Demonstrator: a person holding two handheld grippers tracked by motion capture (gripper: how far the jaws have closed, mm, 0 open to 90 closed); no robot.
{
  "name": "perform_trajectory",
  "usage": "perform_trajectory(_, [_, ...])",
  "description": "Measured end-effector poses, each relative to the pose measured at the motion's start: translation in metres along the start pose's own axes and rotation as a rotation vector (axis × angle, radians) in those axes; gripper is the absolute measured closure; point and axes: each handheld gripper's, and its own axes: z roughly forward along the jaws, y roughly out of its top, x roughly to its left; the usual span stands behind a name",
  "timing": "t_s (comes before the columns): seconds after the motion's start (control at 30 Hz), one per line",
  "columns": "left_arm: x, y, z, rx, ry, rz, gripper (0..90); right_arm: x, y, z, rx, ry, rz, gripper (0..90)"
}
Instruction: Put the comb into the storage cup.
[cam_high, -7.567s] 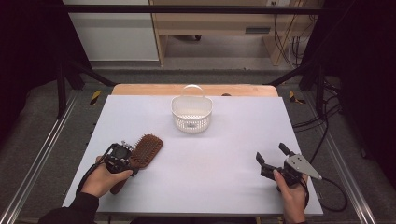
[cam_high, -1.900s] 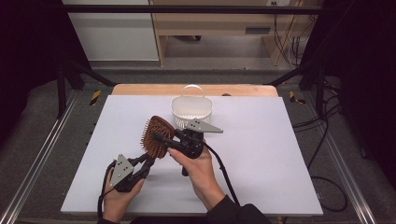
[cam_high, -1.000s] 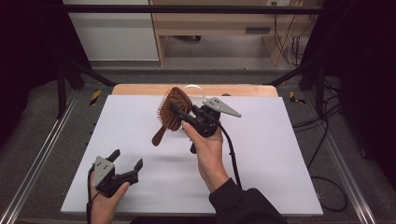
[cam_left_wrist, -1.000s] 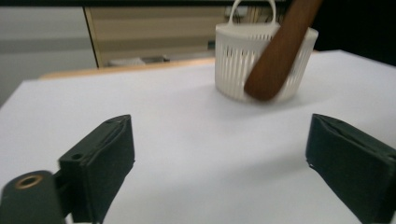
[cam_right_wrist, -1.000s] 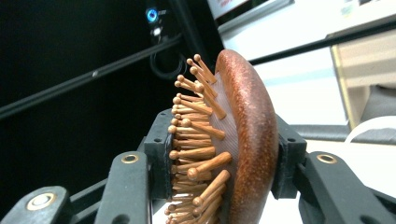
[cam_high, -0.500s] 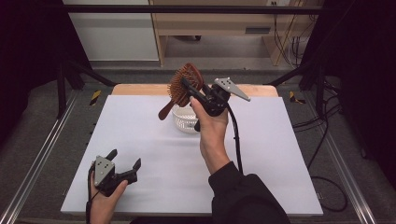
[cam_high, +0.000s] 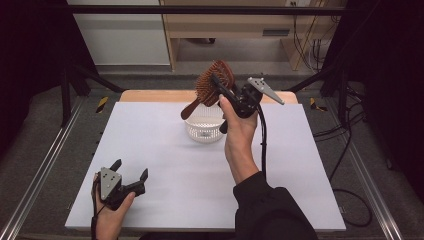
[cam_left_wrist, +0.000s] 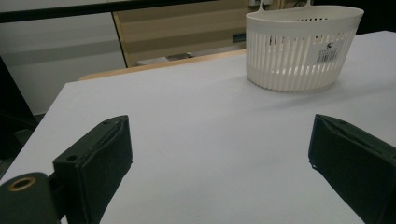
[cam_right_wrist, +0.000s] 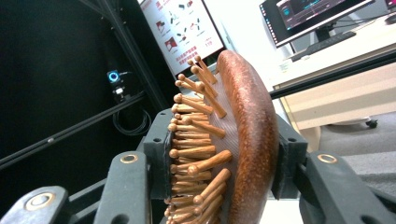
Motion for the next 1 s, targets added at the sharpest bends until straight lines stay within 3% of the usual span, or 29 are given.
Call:
perform_trajectory(0.33, [0.005,-0.004,0.004,0.014,-0.037,-0.031,5.2,-0.024,0.0,0.006,-0.019,-0.056,0.023,52.0])
perform_trajectory(0.67, [0.004,-0.002,0.003,-0.02,-0.051,-0.032,2.9,-0.028,-0.004,0.012,-0.017,-0.077,0.02,51.8])
perform_trajectory(0.83, [0.004,0.0,0.005,-0.033,-0.045,-0.028,2.8,-0.027,-0.012,0.016,-0.009,-0.09,-0.011,51.7])
perform_trajectory(0.87, [0.004,0.0,0.005,-0.04,-0.046,-0.03,2.8,-0.025,-0.014,0.017,-0.005,-0.103,-0.043,51.6])
perform_trajectory(1.0, [0.003,0.001,0.004,-0.047,-0.054,-0.021,2.7,-0.025,-0.015,0.019,-0.02,-0.101,-0.05,51.6])
